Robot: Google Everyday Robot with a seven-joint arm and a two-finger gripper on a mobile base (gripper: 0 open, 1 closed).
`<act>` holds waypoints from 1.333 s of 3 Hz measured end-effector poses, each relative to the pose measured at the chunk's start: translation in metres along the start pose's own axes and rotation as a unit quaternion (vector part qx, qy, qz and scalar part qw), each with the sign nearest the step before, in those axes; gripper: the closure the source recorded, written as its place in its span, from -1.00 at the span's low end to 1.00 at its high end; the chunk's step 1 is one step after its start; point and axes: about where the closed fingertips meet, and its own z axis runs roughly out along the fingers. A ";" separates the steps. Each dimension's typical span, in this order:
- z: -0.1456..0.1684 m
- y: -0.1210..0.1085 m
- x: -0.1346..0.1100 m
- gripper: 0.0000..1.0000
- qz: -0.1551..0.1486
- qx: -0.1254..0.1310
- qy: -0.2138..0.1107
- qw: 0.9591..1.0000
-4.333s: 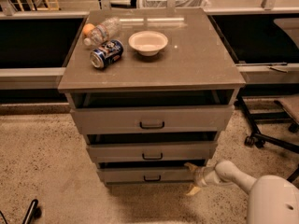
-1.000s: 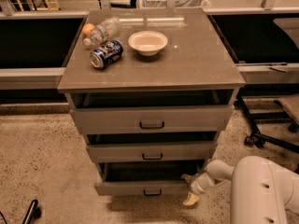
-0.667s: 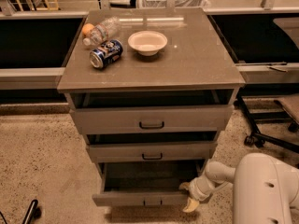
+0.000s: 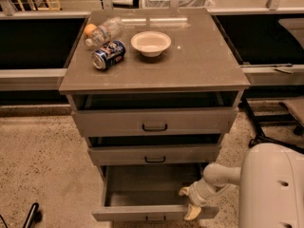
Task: Open bottom drawer
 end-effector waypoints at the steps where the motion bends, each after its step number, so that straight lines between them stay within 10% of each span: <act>1: -0.023 -0.018 -0.023 -0.29 -0.039 0.027 0.029 0.998; 2: -0.030 -0.046 -0.008 0.11 -0.035 0.065 0.059 0.996; 4: -0.001 -0.053 0.060 0.26 0.020 0.099 -0.015 0.995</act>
Offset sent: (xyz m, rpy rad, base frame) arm 0.0888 -0.0213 0.0292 -0.1664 -0.2533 -0.0468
